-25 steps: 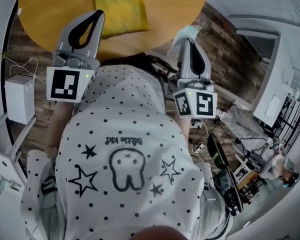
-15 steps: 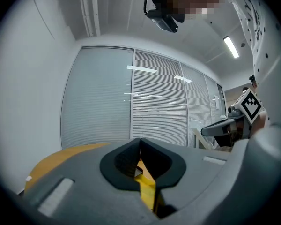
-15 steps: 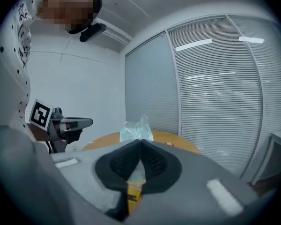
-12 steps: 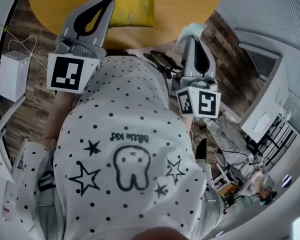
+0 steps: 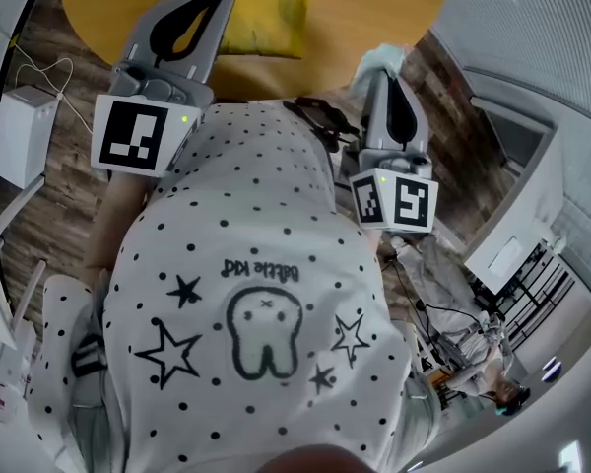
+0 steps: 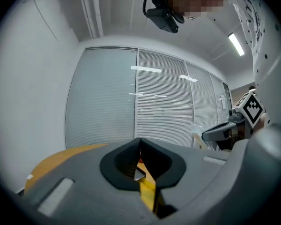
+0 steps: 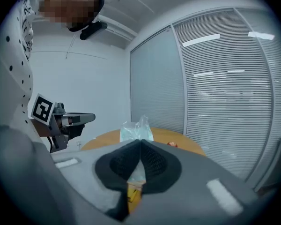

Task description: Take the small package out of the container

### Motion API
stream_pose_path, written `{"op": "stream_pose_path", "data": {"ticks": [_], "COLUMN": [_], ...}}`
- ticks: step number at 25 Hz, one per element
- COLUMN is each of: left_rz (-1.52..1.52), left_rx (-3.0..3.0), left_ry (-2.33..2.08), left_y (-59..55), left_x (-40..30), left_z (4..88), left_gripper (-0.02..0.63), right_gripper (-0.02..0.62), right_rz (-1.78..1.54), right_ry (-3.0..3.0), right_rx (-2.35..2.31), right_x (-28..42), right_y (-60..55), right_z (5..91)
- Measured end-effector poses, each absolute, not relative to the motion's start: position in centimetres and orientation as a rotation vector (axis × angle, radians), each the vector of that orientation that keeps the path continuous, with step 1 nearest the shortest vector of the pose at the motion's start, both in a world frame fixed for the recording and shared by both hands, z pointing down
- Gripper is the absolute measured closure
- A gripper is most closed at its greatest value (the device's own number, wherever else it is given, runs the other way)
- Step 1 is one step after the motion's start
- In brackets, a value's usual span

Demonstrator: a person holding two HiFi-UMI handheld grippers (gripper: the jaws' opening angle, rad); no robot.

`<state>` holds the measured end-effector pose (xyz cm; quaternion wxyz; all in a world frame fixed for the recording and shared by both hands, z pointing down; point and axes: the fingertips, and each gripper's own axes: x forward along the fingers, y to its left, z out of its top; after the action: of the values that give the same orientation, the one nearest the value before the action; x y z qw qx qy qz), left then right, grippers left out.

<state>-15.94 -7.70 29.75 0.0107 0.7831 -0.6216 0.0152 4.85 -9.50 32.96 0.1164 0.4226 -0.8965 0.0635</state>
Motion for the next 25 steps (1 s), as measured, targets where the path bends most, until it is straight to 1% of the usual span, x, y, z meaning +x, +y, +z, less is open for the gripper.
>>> {"op": "stream_pose_path", "data": {"ticks": [25], "left_rz": [0.052], "left_rx": [2.459], "left_ry": [-1.901], "left_y": [-8.01], "left_x": [-15.45], "left_z": [29.82], "left_gripper": [0.595], "right_gripper": [0.591], "right_rz": [0.181], "right_ry": [-2.602], "right_rx": [1.233], "right_x": [5.03], "right_y": [-9.08], "right_z": [33.08]}}
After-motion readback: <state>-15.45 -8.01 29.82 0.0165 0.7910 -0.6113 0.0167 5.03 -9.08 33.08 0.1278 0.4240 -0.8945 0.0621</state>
